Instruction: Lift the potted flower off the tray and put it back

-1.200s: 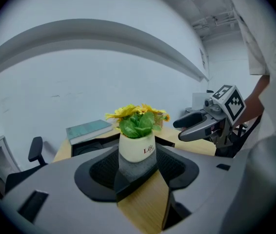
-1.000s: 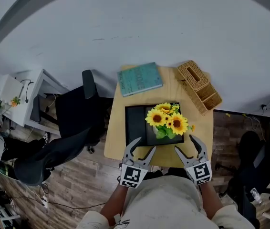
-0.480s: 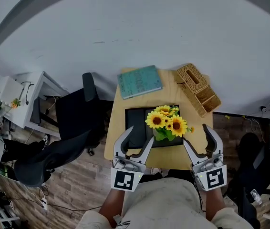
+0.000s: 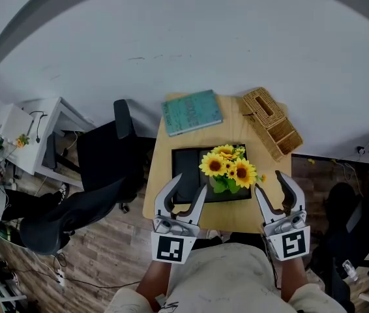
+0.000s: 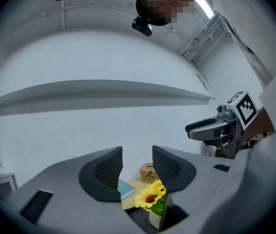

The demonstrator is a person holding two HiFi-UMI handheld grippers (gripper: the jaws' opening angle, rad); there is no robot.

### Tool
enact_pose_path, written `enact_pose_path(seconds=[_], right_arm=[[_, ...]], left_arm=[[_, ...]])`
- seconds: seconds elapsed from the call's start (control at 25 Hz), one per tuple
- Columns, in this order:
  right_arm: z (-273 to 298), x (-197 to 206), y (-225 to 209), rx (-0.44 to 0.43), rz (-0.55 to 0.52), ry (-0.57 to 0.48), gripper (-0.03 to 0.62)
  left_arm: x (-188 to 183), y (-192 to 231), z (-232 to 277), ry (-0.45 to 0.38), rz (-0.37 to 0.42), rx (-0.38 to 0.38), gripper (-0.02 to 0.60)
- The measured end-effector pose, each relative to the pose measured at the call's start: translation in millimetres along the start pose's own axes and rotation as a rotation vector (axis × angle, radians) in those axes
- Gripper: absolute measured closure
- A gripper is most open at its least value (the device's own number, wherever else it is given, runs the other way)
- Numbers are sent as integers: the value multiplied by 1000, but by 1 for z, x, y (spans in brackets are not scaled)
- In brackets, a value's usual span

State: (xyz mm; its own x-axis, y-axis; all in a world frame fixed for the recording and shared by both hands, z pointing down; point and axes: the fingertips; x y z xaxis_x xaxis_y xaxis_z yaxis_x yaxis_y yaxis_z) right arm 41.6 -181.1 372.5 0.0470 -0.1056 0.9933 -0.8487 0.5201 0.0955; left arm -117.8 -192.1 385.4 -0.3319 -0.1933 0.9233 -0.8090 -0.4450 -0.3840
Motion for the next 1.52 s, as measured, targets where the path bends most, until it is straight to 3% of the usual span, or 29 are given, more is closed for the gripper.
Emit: enact_pose_path(seconds=[0.24, 0.4, 0.8, 0.96, 1.52], right_arm=[[3, 8, 4, 2, -12, 27, 520], [3, 10, 2, 14, -4, 45, 577], [4, 12, 0, 7, -14, 59, 577], [4, 11, 2, 3, -23, 56, 577], [6, 12, 2, 12, -38, 64, 577]], left_arm=[[6, -9, 1, 30, -11, 5, 502], [2, -11, 1, 15, -15, 14, 572], [-7, -5, 2, -28, 42, 12, 572], [-1, -6, -1, 0, 21, 12, 571], [-3, -1, -1, -19, 24, 0, 571]])
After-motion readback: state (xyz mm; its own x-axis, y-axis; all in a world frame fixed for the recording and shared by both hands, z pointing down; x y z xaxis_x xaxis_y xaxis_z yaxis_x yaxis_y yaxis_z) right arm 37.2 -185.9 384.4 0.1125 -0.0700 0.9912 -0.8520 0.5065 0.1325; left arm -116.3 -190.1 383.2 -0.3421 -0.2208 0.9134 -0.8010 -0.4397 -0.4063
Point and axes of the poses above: the fingertips, and each gripper's own axes: z forward along the fingers, y to its left, x out of its underside, and after that the axes turned 9 degrees about z, right-handed
